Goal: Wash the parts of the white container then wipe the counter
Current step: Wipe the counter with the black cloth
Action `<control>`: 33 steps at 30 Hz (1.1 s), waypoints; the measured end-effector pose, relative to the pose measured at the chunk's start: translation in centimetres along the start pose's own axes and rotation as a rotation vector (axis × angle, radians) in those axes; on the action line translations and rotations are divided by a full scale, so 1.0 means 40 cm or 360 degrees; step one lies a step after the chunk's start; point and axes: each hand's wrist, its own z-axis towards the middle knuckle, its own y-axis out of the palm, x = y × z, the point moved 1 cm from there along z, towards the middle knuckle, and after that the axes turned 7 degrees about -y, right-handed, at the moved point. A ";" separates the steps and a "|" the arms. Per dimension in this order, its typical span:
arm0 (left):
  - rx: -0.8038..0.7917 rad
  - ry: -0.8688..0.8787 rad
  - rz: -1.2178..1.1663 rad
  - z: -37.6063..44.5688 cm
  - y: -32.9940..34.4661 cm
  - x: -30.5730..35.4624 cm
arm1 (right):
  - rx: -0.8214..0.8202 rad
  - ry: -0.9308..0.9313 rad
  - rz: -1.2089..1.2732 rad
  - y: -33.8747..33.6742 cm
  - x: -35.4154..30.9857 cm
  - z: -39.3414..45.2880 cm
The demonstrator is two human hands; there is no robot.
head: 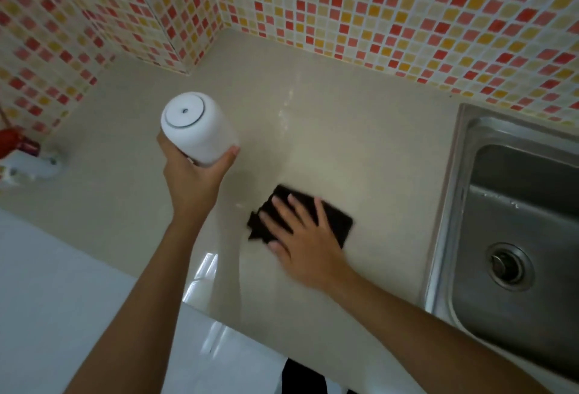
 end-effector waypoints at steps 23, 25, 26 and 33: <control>-0.0335 -0.0024 -0.0027 -0.143 0.135 0.027 | 0.0086 0.0570 0.0050 -0.025 0.062 -0.201; -0.0386 -0.0004 -0.0057 -0.156 0.147 0.044 | 0.0068 0.0249 0.0093 -0.007 0.035 -0.269; -0.0410 0.0002 -0.0067 -0.163 0.153 0.054 | 0.0054 0.0086 0.0089 -0.004 0.045 -0.294; -0.0609 0.0075 -0.0080 -0.226 0.216 0.113 | 0.0199 0.0226 -0.0142 -0.045 0.259 -0.319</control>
